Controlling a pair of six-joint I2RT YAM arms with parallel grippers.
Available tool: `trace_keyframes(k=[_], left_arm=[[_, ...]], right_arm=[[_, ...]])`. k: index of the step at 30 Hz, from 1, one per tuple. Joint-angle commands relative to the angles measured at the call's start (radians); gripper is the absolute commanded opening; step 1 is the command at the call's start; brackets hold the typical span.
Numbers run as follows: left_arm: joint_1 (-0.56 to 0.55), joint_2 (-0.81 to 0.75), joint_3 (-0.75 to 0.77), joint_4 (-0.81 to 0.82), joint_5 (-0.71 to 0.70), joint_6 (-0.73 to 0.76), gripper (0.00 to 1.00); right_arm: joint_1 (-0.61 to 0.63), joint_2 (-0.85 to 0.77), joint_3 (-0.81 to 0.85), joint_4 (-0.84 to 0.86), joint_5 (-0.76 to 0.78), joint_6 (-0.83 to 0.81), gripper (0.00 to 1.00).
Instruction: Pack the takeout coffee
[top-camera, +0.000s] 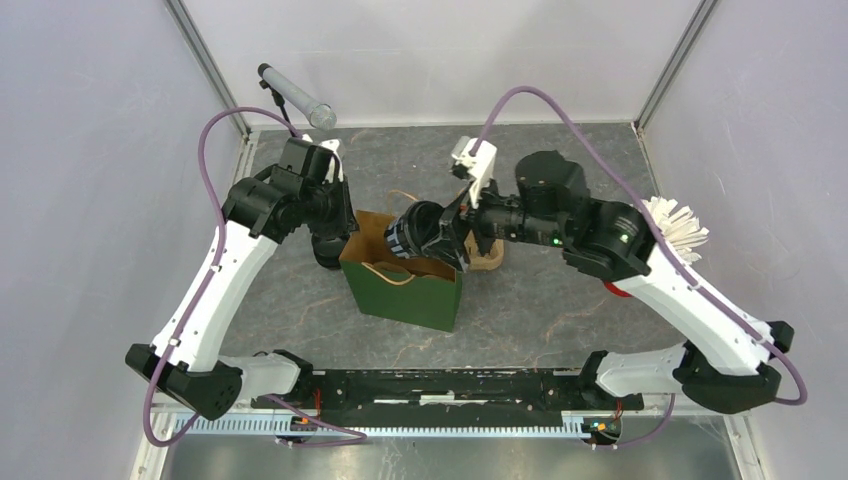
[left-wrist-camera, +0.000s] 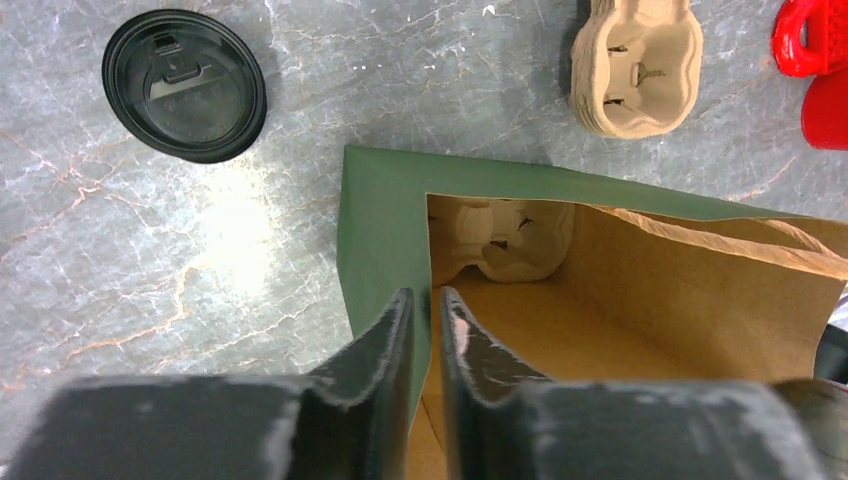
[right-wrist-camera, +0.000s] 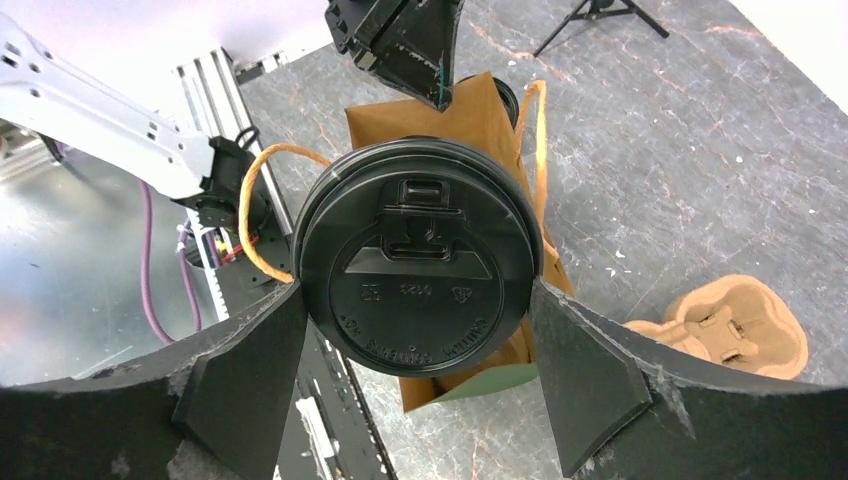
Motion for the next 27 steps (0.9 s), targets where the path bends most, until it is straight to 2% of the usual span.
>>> trace_keyframes(k=[1, 5, 11, 20, 24, 25, 27], left_arm=[[-0.001, -0.029, -0.005, 0.059, 0.042, 0.044, 0.15], [-0.001, -0.073, -0.043, 0.109, 0.078, 0.058, 0.03], [-0.001, -0.183, -0.133, 0.242, 0.057, 0.063, 0.02], [0.000, -0.340, -0.347, 0.568, 0.082, 0.080, 0.02], [-0.001, -0.365, -0.365, 0.554, 0.061, 0.060, 0.02], [0.000, -0.367, -0.359, 0.529, 0.060, 0.056, 0.05], [-0.002, -0.374, -0.339, 0.458, 0.063, 0.046, 0.33]], right_arm=[[0.055, 0.052, -0.013, 0.053, 0.070, -0.060, 0.84], [0.080, 0.081, -0.044, 0.075, 0.130, -0.121, 0.84], [0.117, 0.152, -0.028, 0.068, 0.181, -0.272, 0.84], [0.140, 0.226, -0.028, 0.097, 0.241, -0.477, 0.85], [0.165, 0.244, -0.045, 0.084, 0.246, -0.521, 0.85], [0.177, 0.242, -0.060, 0.084, 0.253, -0.530, 0.85], [0.203, 0.235, -0.097, 0.091, 0.257, -0.546, 0.85]])
